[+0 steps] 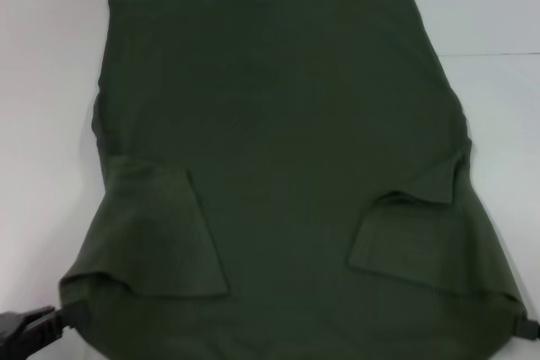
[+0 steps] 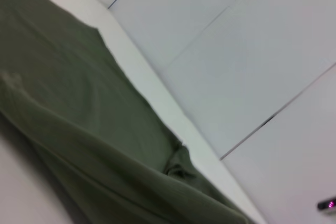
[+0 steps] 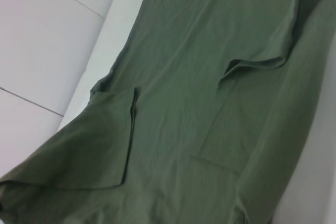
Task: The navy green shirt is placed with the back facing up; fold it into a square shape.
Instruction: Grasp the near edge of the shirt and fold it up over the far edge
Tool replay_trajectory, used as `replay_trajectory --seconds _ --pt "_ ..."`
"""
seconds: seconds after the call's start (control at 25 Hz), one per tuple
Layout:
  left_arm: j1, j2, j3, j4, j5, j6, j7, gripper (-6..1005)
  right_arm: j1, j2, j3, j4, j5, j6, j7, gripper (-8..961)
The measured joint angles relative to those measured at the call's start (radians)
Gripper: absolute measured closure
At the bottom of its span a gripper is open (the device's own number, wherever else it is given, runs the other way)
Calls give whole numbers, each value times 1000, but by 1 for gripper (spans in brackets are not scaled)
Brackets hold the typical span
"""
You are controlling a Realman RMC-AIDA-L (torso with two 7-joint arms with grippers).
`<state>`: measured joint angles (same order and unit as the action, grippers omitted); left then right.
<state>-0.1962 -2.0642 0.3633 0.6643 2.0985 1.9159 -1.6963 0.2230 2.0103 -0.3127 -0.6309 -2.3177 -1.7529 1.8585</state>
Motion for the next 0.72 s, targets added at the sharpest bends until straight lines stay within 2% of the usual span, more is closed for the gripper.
replay_trajectory --seconds 0.2,0.44,0.6,0.72 --pt "28 18 -24 -45 0 30 -3 980 -46 0 3 3 -3 -14 -32 903" --pt "28 22 -29 -65 -1 42 -8 980 -71 -3 50 7 -2 -46 -63 894" --pt "-39 35 -43 -91 -6 20 -14 979 -20 -6 85 9 4 -37 -63 889" --pt "-114 55 -66 -131 -7 -33 -24 979 49 -5 110 15 4 -12 -54 885"
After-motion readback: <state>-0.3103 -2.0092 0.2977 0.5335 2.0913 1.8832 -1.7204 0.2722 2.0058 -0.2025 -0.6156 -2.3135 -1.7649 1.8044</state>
